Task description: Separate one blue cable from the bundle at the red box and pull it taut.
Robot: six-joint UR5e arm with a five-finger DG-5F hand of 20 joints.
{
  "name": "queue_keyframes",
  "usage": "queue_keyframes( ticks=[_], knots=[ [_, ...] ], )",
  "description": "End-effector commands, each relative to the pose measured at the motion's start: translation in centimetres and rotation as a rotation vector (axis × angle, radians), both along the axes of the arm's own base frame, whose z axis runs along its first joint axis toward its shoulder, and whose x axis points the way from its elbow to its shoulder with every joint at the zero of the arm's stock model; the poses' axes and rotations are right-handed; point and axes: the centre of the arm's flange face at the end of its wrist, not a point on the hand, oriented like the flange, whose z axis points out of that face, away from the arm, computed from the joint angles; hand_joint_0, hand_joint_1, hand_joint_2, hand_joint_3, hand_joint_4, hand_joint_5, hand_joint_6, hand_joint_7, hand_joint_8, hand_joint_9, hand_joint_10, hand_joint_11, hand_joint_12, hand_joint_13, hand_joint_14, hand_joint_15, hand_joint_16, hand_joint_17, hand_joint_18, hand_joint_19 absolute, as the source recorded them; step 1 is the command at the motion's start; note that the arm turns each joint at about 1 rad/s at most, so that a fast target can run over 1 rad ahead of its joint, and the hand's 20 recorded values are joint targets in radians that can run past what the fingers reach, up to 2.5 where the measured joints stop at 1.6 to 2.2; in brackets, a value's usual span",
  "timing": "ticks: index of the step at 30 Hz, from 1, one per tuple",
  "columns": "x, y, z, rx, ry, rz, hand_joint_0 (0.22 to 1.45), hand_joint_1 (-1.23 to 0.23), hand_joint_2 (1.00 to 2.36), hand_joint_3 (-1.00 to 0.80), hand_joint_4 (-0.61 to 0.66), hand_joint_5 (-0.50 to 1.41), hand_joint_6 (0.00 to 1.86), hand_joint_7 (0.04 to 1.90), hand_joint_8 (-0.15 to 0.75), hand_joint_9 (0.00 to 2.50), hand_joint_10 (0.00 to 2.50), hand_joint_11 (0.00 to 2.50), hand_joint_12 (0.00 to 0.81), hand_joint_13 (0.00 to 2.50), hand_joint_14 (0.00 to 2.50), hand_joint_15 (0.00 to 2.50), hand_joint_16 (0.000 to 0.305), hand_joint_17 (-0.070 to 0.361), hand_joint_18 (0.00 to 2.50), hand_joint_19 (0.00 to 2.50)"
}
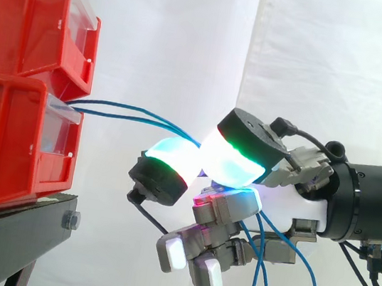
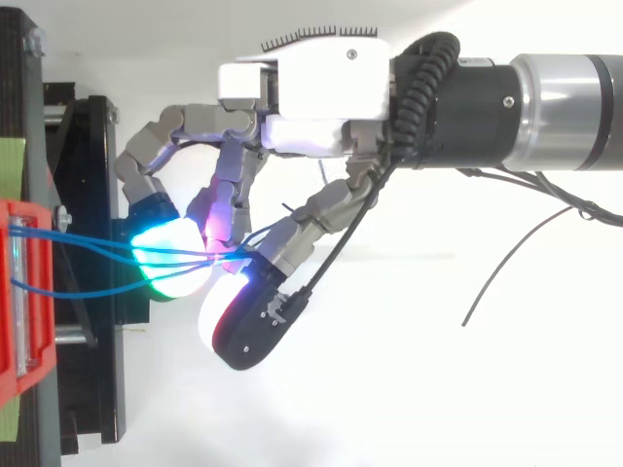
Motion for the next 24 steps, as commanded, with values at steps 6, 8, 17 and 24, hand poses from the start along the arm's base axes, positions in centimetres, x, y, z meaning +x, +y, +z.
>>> queue_keyframes(
  ticks=[6,8,17,24],
  knots=[
    [0.0,-0.01,0.01,-0.001,0.0,0.0,0.53,-0.66,1.0,-0.5,0.01,-0.11,0.87,1.14,0.332,1.39,0.03,1.3,0.395,0.94,0.02,0.67,0.051,0.114,0.95,0.81],
    [0.04,-0.01,0.09,-0.001,-0.002,0.0,0.55,-0.61,1.0,-0.5,0.01,-0.11,0.86,1.17,0.313,1.39,0.03,1.3,0.39,0.94,0.02,0.66,0.049,0.111,0.94,0.81],
    [0.04,-0.01,0.09,-0.001,-0.002,0.0,0.75,-0.88,1.0,-0.5,-0.06,-0.15,0.88,1.25,0.298,1.26,0.03,1.32,0.371,0.87,0.03,0.66,0.046,0.104,0.84,0.79],
    [0.04,0.11,0.07,-0.001,0.0,0.001,0.8,-0.95,1.0,-0.5,-0.14,-0.15,0.89,1.34,0.292,1.27,0.03,1.34,0.364,0.88,0.03,0.66,0.045,0.102,0.84,0.77]
  ],
)
